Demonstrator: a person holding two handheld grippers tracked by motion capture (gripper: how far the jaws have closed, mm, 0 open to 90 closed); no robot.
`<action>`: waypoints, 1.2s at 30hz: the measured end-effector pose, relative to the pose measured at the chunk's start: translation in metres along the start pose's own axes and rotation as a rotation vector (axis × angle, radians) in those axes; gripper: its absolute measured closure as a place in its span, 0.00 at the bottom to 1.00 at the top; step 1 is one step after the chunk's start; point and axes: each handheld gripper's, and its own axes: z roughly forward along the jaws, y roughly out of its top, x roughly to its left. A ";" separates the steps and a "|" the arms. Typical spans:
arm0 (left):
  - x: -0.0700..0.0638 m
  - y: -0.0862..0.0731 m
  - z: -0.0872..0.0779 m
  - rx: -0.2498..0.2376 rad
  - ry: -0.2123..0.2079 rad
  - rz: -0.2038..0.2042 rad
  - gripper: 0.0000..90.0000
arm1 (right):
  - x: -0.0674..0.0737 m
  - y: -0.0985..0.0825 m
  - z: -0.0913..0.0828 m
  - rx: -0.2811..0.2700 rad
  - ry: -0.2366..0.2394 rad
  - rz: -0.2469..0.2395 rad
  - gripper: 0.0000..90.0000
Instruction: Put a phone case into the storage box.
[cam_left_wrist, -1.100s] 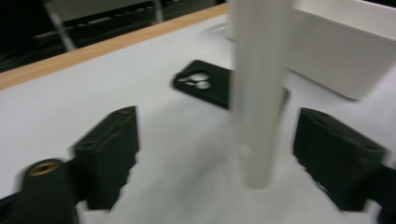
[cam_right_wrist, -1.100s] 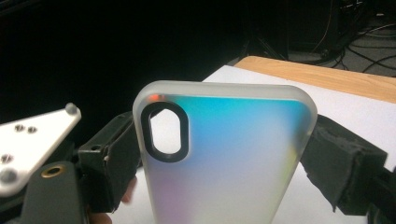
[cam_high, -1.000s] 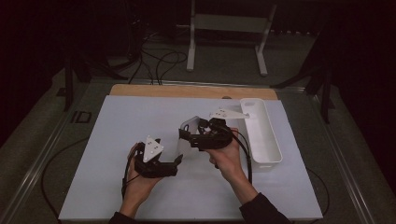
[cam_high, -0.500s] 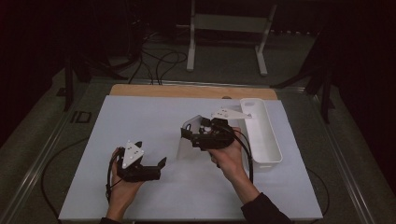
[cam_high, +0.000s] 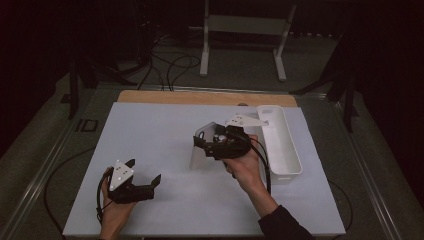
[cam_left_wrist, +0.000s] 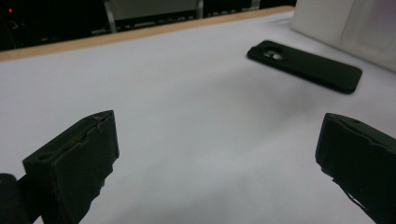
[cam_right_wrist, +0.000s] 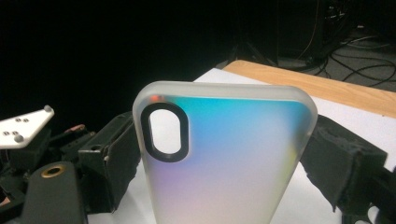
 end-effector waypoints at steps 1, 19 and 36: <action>0.001 -0.002 0.000 0.001 -0.001 -0.003 0.00 | 0.000 0.001 0.000 -0.005 -0.002 0.000 0.19; 0.007 -0.007 -0.002 -0.023 0.027 -0.034 0.00 | -0.022 0.024 -0.003 -0.042 -0.088 0.008 0.19; 0.008 -0.007 -0.003 -0.031 0.034 -0.050 0.00 | -0.052 0.045 0.011 -0.043 -0.185 0.012 0.19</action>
